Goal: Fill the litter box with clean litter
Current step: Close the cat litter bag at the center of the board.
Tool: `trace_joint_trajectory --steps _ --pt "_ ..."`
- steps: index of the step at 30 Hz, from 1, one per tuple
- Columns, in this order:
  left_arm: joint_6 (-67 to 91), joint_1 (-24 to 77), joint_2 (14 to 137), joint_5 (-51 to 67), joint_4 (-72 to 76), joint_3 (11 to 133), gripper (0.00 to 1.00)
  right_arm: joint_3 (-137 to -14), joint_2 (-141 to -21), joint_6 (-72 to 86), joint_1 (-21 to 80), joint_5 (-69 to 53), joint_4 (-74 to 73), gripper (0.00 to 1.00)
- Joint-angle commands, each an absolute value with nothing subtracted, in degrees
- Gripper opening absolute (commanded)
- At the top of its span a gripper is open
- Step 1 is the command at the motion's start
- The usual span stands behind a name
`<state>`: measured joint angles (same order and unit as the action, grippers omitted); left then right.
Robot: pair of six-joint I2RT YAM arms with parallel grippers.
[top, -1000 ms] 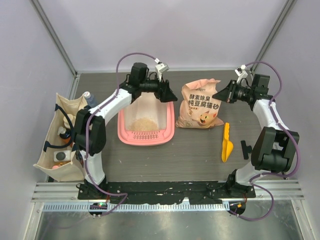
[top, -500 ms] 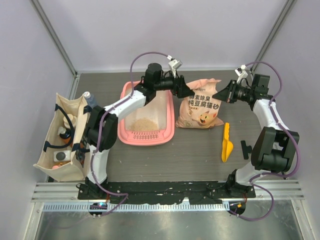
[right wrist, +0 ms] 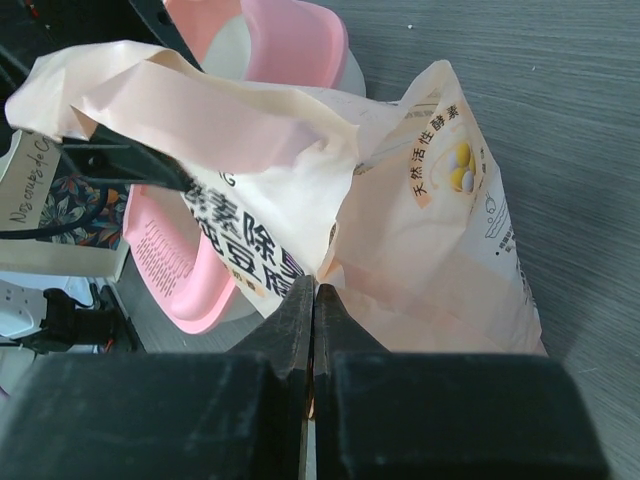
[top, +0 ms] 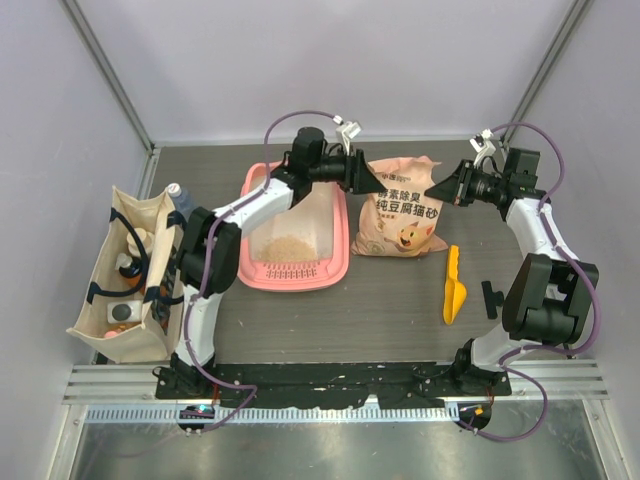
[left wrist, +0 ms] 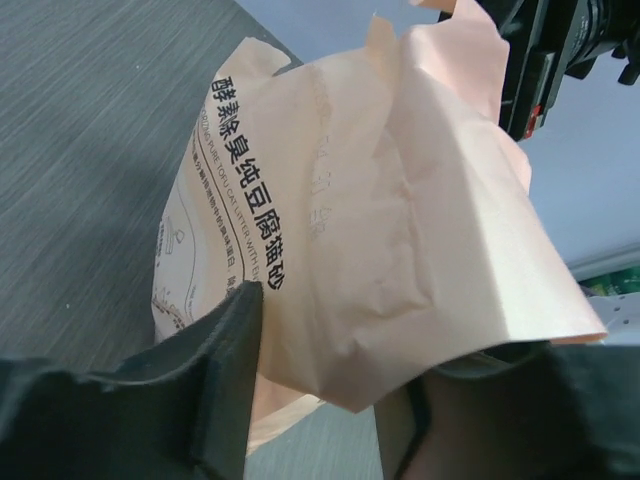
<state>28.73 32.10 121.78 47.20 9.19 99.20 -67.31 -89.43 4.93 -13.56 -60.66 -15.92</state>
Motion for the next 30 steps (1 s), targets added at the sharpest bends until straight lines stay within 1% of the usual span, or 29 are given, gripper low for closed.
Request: trace_joint_trajectory --steps 1,2,3,4,5,9,12,13,20,24,26,30 --pt "33.0 31.6 122.7 49.3 9.1 102.6 0.42 -71.4 -88.1 5.4 -13.9 -64.3 -12.9 0.01" --pt "35.6 31.5 123.2 50.4 8.9 103.3 0.35 -71.4 -88.0 5.4 -13.9 -64.5 -13.0 0.02" --pt "37.1 31.4 123.6 51.4 8.7 104.7 0.13 -71.3 -87.9 5.5 -13.9 -64.7 -13.2 0.01" --pt "39.4 31.2 124.1 52.9 8.0 105.5 0.04 -71.4 -87.9 5.6 -13.9 -65.0 -13.4 0.01" --pt "43.6 30.7 125.4 55.8 6.3 106.3 0.00 -71.4 -87.9 5.7 -13.9 -65.5 -13.5 0.01" --pt "45.8 29.9 128.7 65.6 -1.5 112.0 0.00 -71.5 -89.2 7.7 -14.3 -68.9 -13.8 0.01" --pt "44.7 28.7 132.2 67.3 -14.8 119.8 0.00 -71.5 -89.6 8.5 -15.0 -69.4 -13.9 0.01" --pt "44.7 28.4 131.9 67.3 -16.7 120.0 0.00 -71.6 -89.6 8.5 -15.3 -69.6 -14.0 0.01" --pt "48.8 26.9 130.2 73.4 -19.9 119.7 0.00 -73.9 -92.4 11.2 -17.8 -75.2 -14.6 0.02" --pt "50.0 25.6 128.2 69.3 -20.5 117.3 0.00 -75.2 -92.6 10.9 -17.8 -77.3 -17.2 0.01" --pt "53.6 24.8 125.9 68.7 -12.2 115.1 0.00 -74.6 -91.9 7.7 -17.8 -76.6 -19.0 0.01" --pt "54.9 24.5 127.5 69.3 -11.0 117.7 0.00 -72.0 -92.0 8.2 -17.1 -76.3 -20.3 0.01"
